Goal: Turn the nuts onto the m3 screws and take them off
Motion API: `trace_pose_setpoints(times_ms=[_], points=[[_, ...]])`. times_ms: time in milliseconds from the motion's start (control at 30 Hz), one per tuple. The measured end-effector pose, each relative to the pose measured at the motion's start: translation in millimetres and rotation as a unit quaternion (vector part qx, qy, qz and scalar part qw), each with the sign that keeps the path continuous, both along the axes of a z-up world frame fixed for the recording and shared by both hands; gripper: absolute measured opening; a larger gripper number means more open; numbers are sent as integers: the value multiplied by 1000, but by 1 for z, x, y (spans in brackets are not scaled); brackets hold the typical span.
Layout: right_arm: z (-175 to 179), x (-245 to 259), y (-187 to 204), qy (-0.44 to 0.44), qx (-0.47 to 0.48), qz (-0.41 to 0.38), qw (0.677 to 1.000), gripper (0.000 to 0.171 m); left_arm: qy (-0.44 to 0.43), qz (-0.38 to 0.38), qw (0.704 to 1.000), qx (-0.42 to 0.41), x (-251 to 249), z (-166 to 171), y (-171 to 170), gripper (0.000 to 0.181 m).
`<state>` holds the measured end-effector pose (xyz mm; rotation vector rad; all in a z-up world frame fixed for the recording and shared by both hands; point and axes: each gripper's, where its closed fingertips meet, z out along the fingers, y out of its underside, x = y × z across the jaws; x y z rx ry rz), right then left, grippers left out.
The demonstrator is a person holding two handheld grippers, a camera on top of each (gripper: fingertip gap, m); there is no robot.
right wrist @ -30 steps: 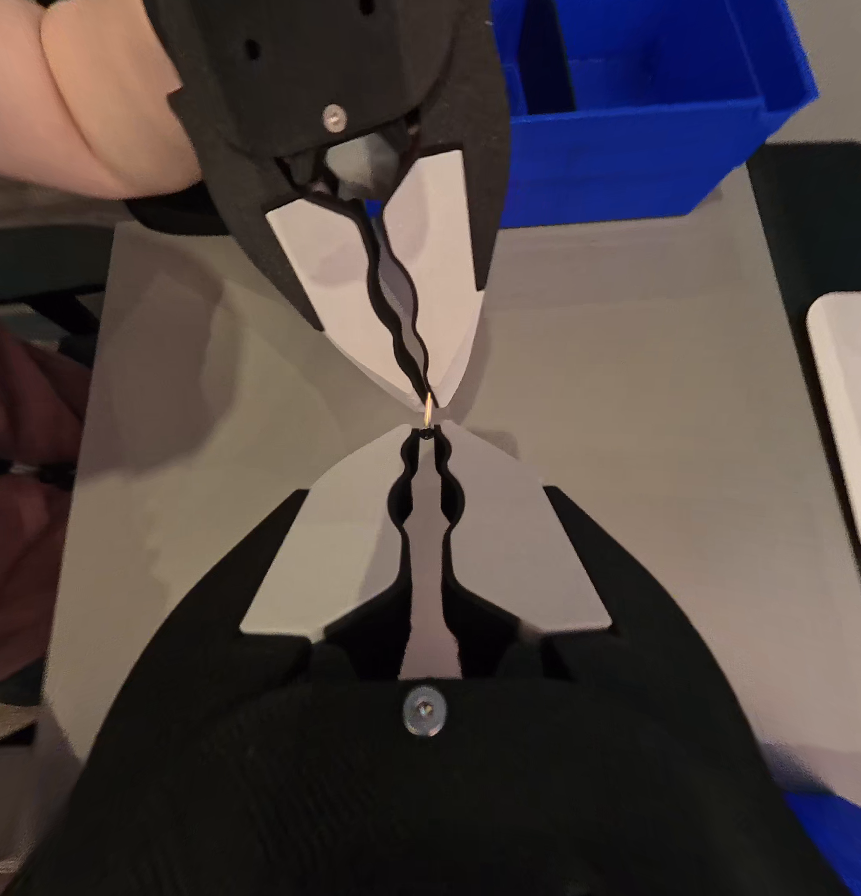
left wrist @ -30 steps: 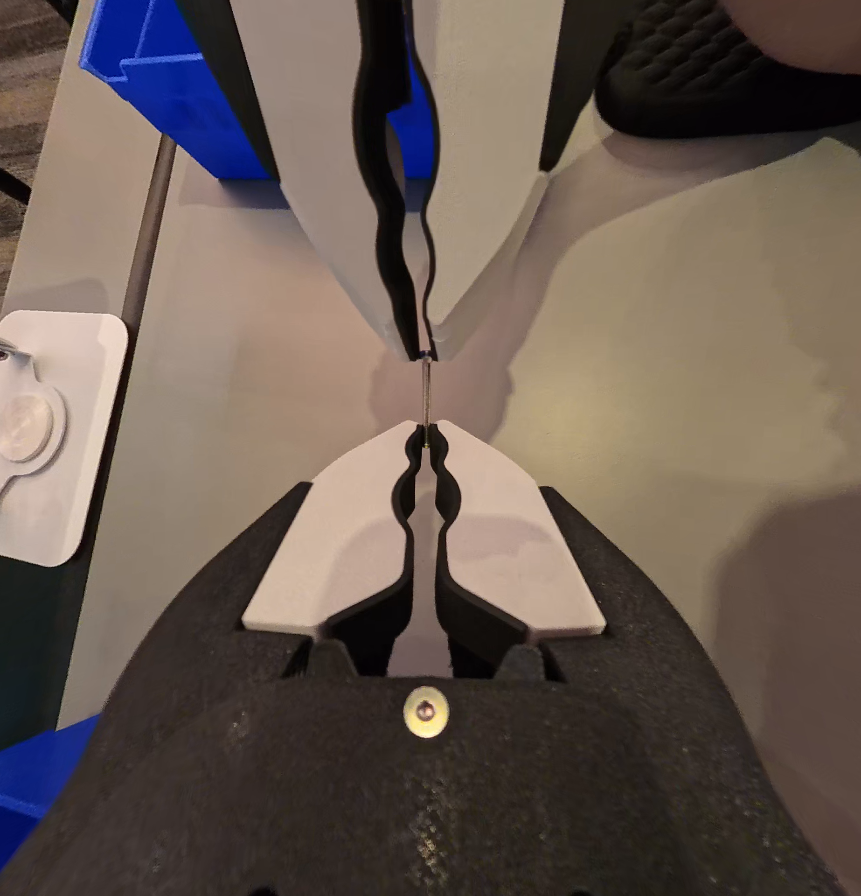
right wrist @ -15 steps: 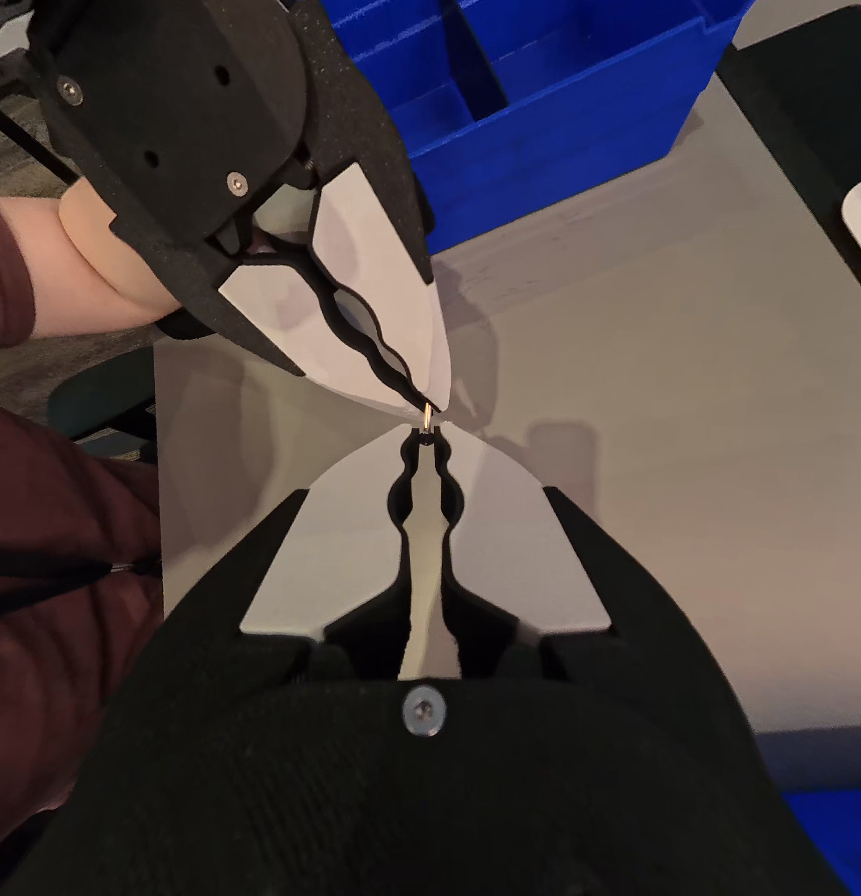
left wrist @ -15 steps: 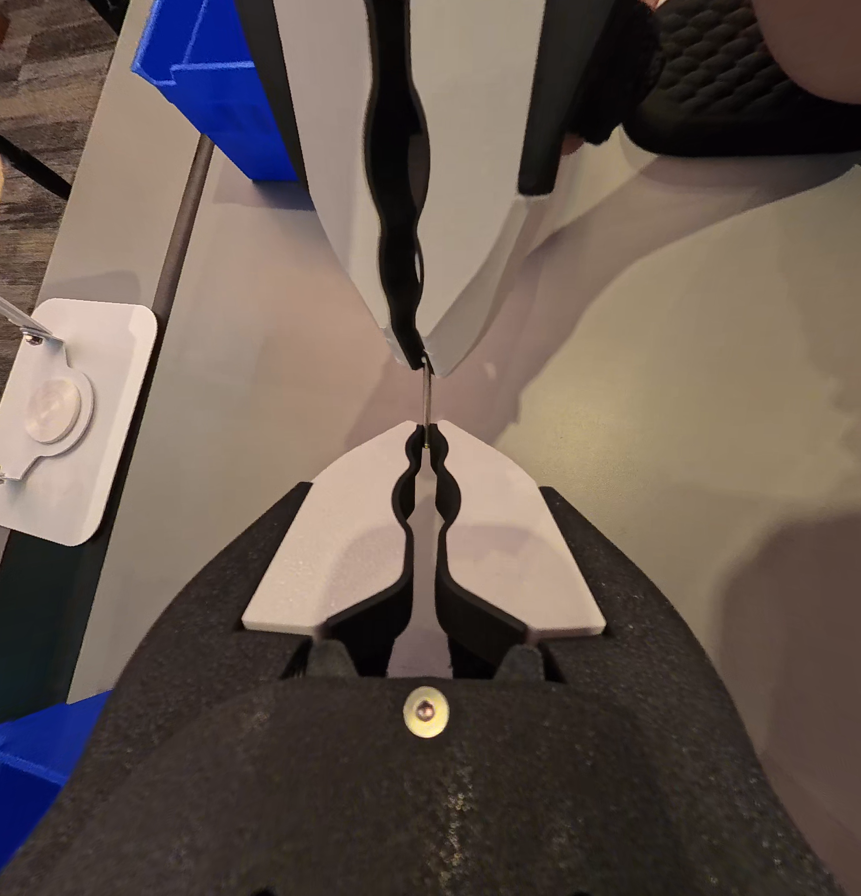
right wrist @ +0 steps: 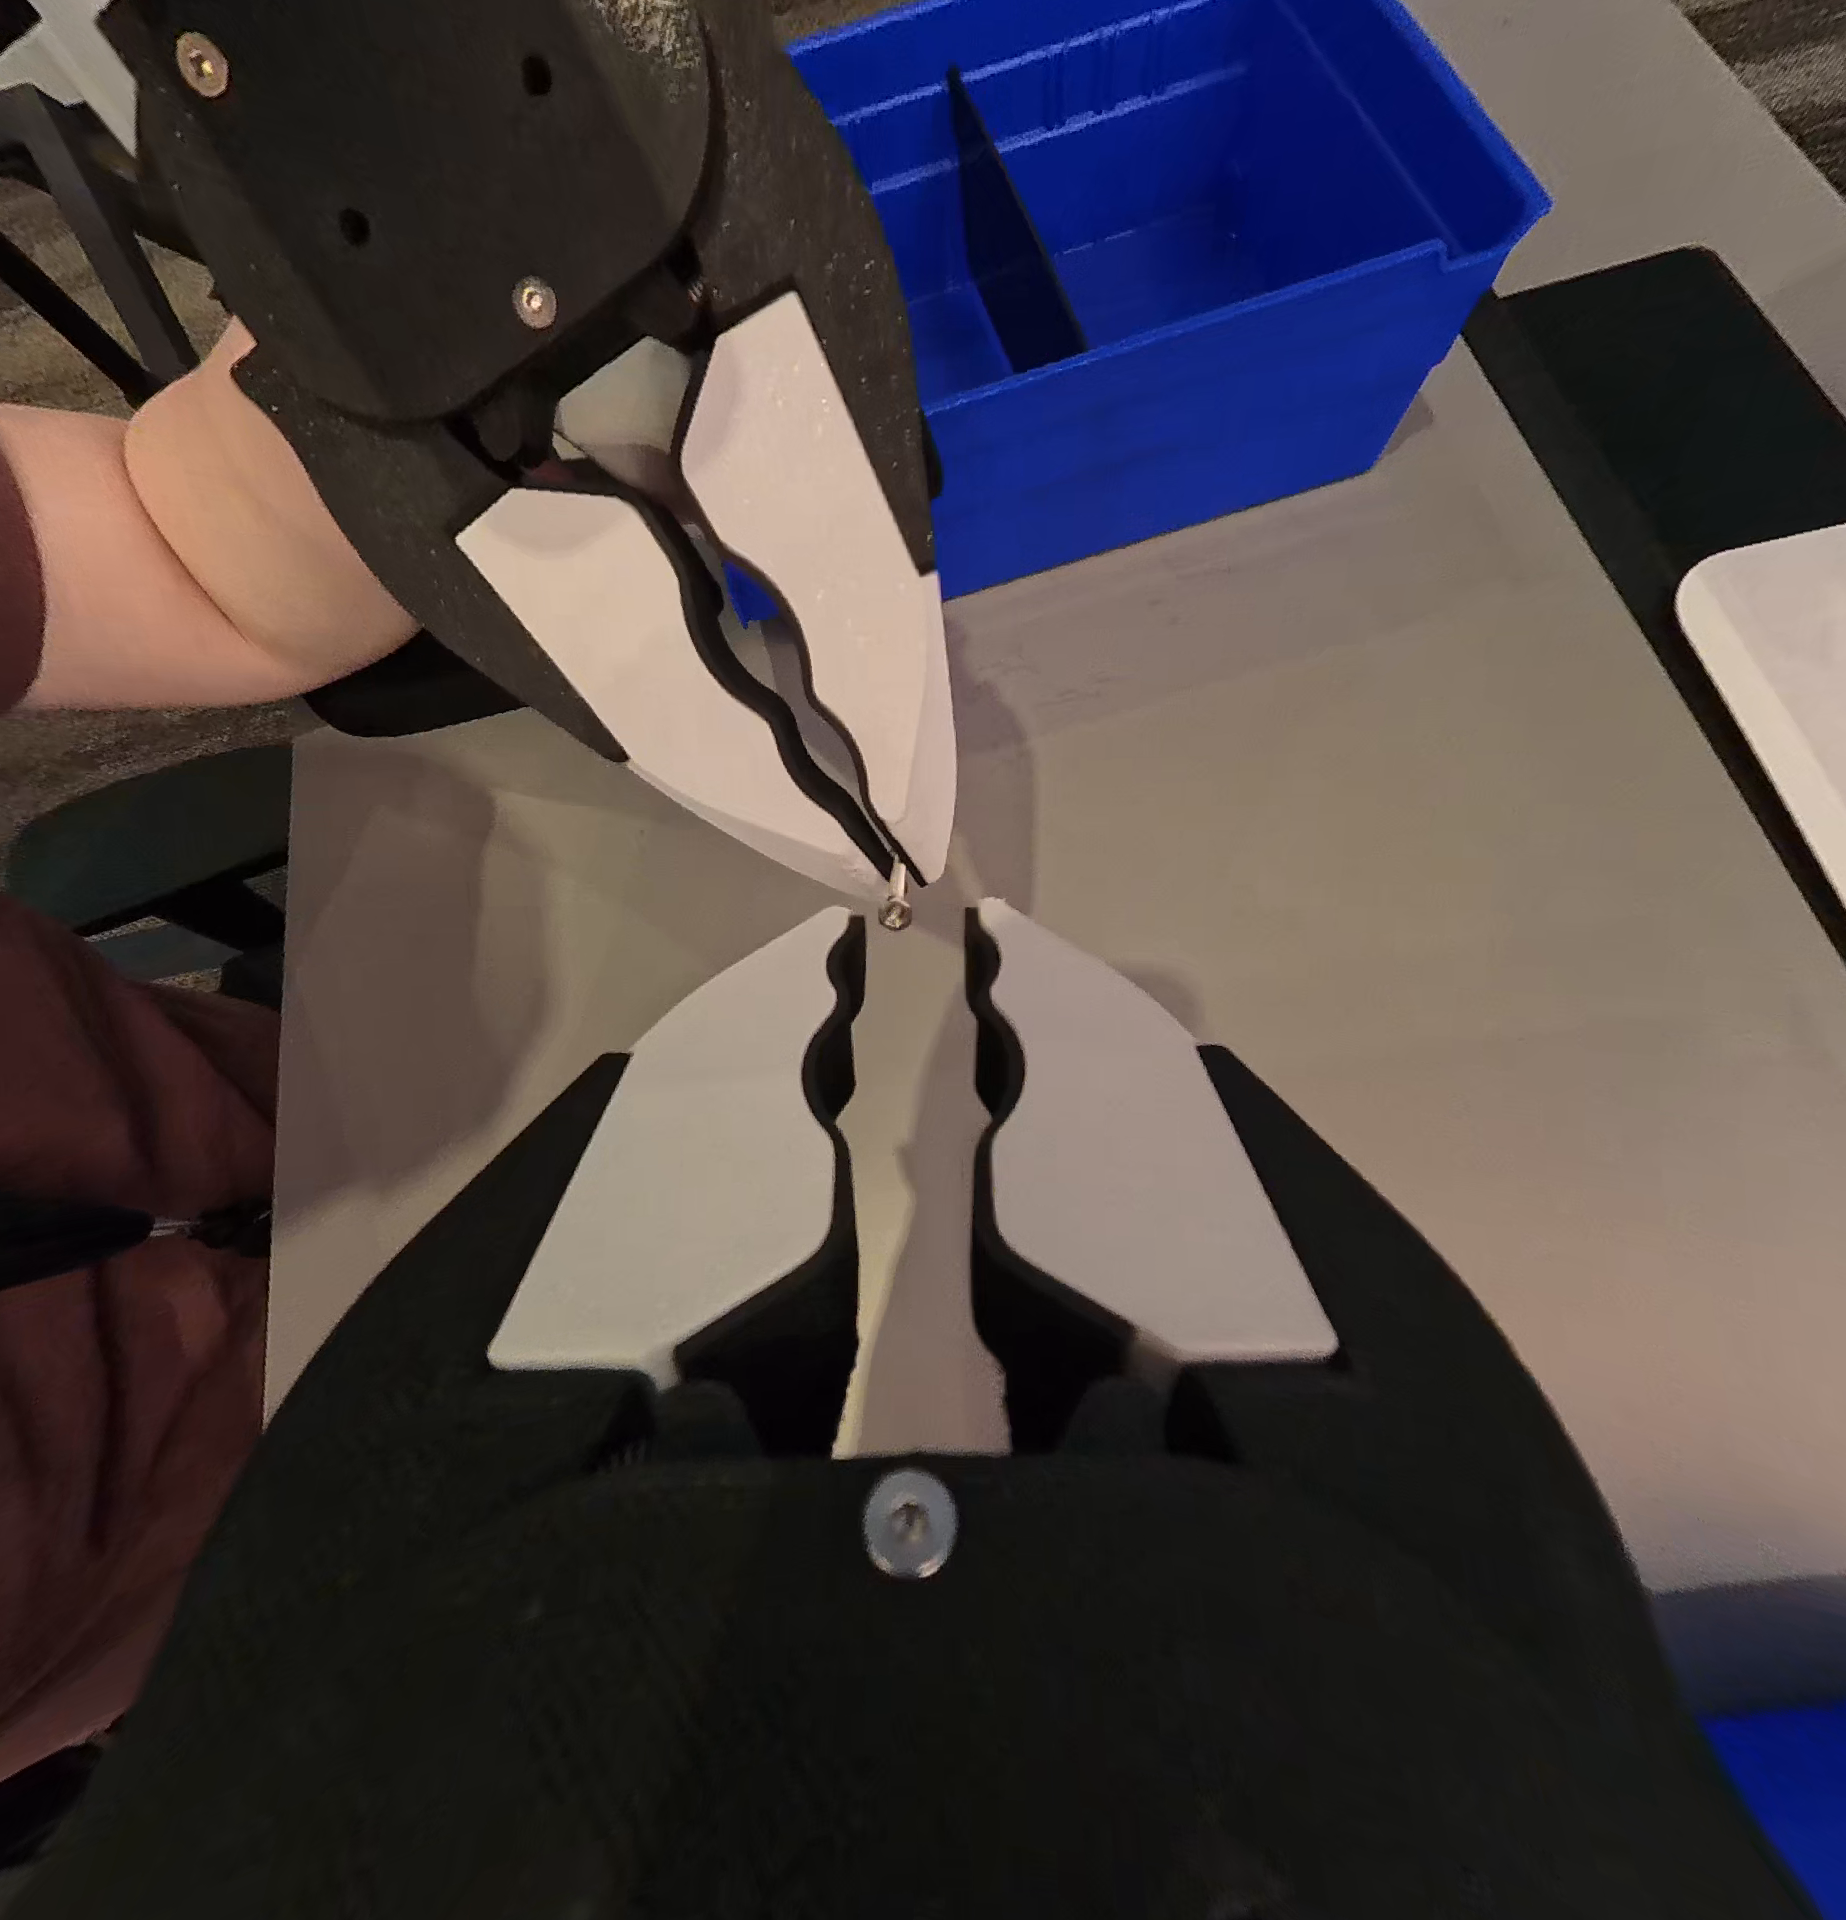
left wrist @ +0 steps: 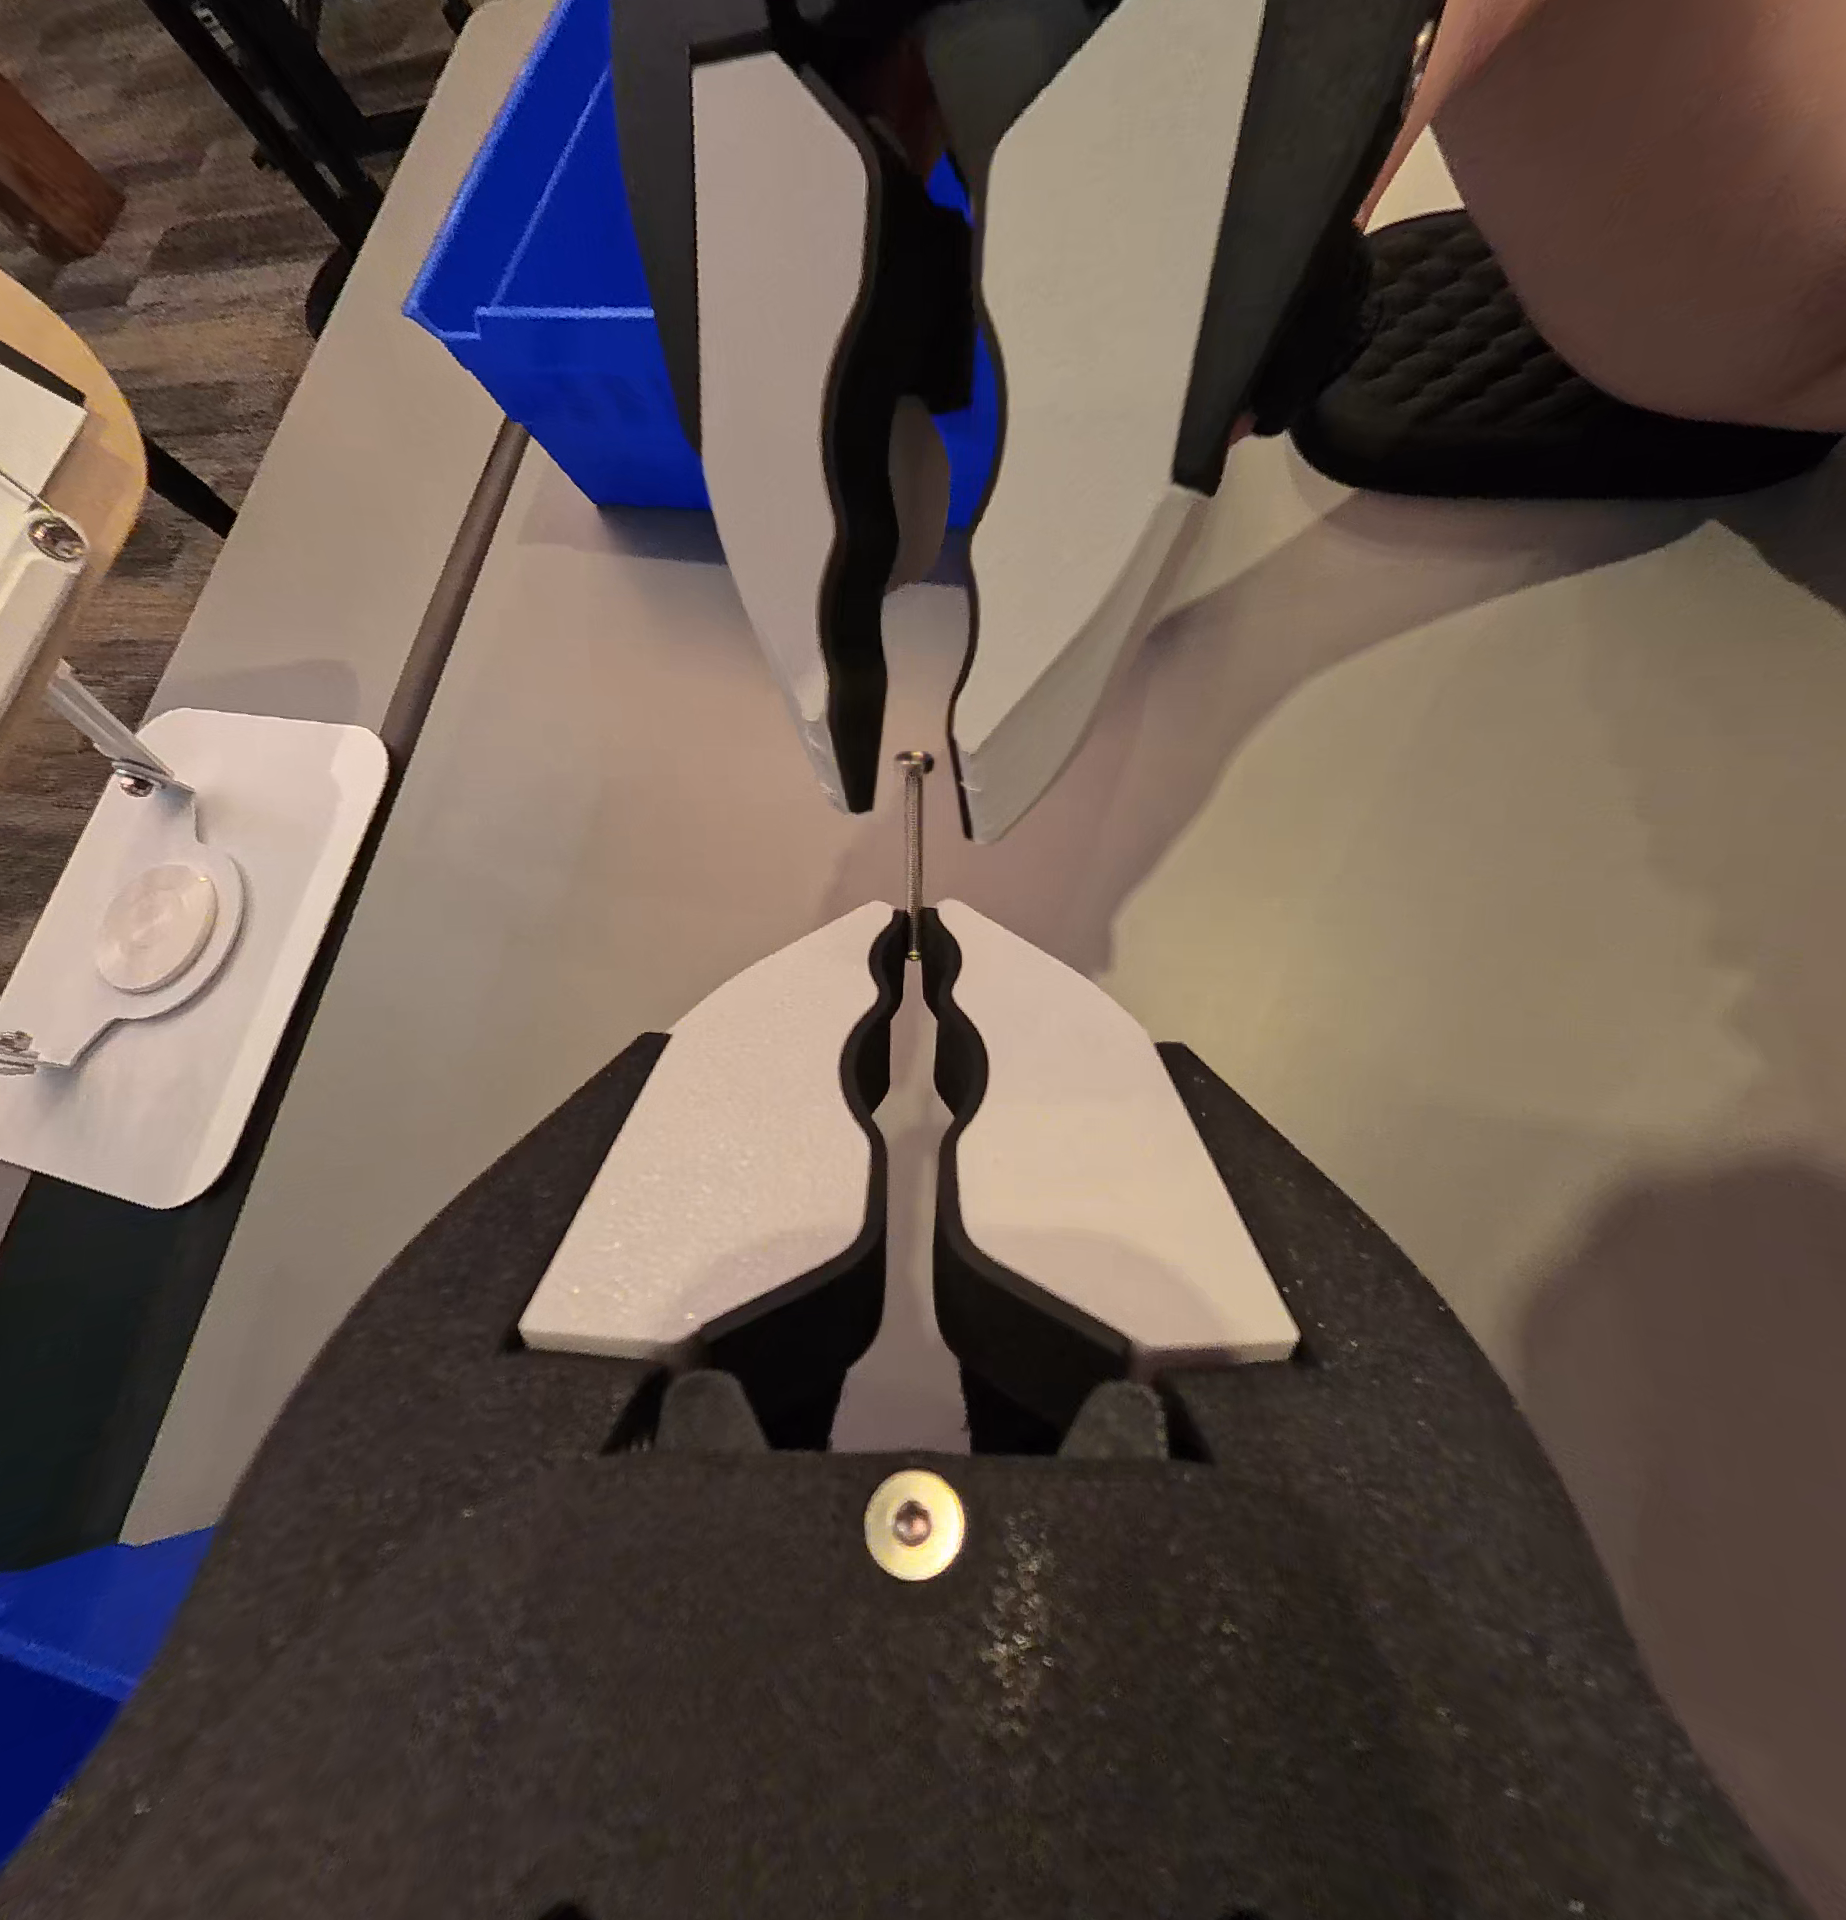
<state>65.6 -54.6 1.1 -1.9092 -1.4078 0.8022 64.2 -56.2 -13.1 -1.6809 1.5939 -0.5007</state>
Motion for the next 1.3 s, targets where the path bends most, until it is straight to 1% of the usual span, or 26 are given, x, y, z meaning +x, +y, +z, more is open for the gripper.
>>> trace_pose_setpoints(times_ms=[100, 200, 300, 400, 467, 567, 667, 733, 900, 1100, 1300], points=[[8, 0, -2, 17, 12, 13, 1000, 24, -26, -3, 1000, 2, 1, 9, 0, 2], [27, 3, -1, 54, 57, 29, 997, 33, -82, -13, 997, -5, 4, 26, -2, 2], [61, 3, -6, 153, 104, 58, 981, 33, -165, -48, 985, -19, 10, 50, -12, 2], [85, 8, -16, 229, 116, 90, 962, 31, -213, -58, 975, -25, 10, 66, -16, 2], [91, 10, -25, 253, 114, 119, 953, 31, -231, -64, 970, -33, 9, 73, -18, 2], [99, 10, -25, 282, 128, 115, 944, 31, -255, -84, 962, -55, 10, 81, -27, 2], [108, 6, -32, 314, 141, 127, 930, 33, -260, -87, 960, -52, 11, 83, -29, 2], [109, 2, -38, 320, 135, 138, 927, 36, -265, -90, 959, -52, 12, 85, -31, 2], [108, -11, -45, 334, 141, 141, 921, 60, -282, -100, 953, -59, 15, 89, -36, 2], [104, -24, -55, 334, 145, 154, 919, 71, -297, -90, 949, -60, 15, 94, -34, 2], [105, -26, -56, 336, 160, 148, 916, 74, -306, -82, 946, -67, 12, 96, -29, 2]])
